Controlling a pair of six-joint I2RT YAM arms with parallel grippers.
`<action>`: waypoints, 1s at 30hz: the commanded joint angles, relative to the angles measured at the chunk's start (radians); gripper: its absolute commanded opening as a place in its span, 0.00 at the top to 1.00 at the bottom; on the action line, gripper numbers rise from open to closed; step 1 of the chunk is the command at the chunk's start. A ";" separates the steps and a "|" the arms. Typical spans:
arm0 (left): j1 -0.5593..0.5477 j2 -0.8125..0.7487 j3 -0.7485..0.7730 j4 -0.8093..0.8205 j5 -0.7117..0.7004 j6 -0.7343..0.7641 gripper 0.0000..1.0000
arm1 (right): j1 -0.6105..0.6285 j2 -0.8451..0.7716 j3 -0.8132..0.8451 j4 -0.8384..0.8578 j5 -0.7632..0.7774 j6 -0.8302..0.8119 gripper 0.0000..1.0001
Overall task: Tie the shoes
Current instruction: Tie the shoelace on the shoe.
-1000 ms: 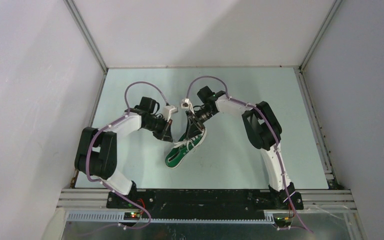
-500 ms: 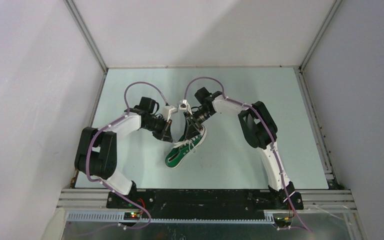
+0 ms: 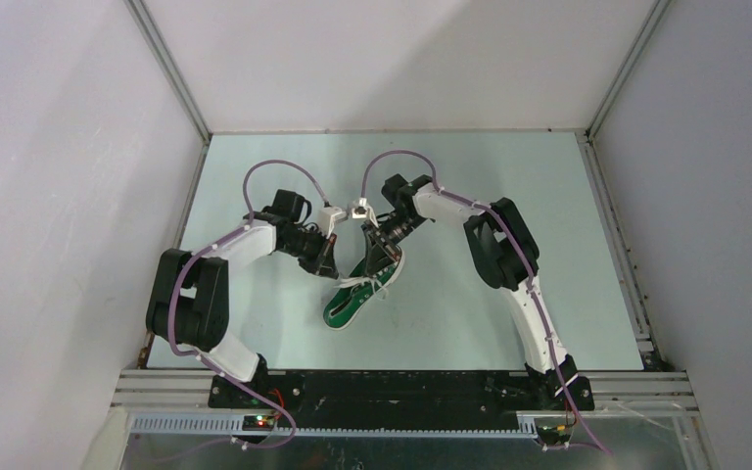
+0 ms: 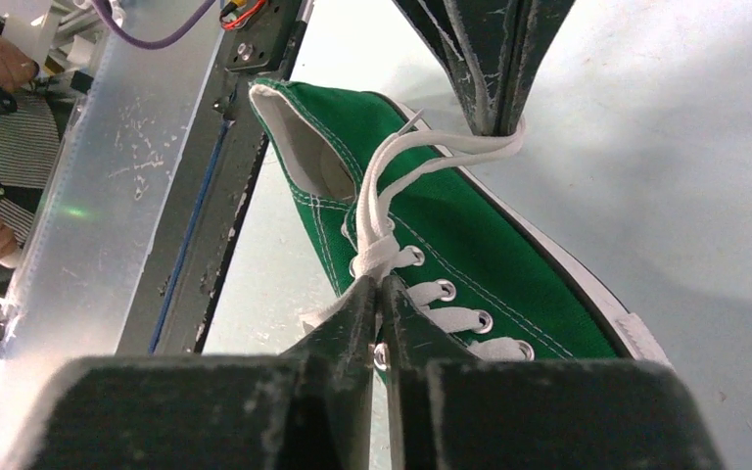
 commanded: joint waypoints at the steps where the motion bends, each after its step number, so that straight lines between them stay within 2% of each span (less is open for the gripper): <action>1: 0.002 -0.008 0.035 0.003 0.016 0.001 1.00 | -0.002 -0.006 0.020 0.066 -0.007 0.077 0.95; 4: 0.002 -0.016 0.029 0.000 0.040 0.006 1.00 | -0.031 -0.032 -0.009 0.173 0.014 0.192 0.98; 7: -0.004 -0.022 0.023 0.003 0.105 0.014 1.00 | -0.066 -0.066 -0.021 0.200 0.040 0.233 1.00; 11: -0.029 -0.001 0.049 -0.006 0.166 0.031 1.00 | -0.091 -0.103 -0.049 0.201 0.058 0.240 1.00; 23: -0.053 0.048 0.094 -0.015 0.182 0.033 1.00 | -0.098 -0.174 -0.156 0.212 0.128 0.246 1.00; 27: -0.053 0.057 0.099 -0.038 0.161 0.047 1.00 | -0.116 -0.259 -0.233 0.302 0.163 0.333 0.87; 29: -0.053 0.059 0.099 -0.044 0.155 0.051 1.00 | -0.127 -0.352 -0.346 0.425 0.191 0.415 0.76; 30: -0.053 0.061 0.099 -0.048 0.151 0.049 1.00 | -0.129 -0.391 -0.454 0.477 0.222 0.495 0.69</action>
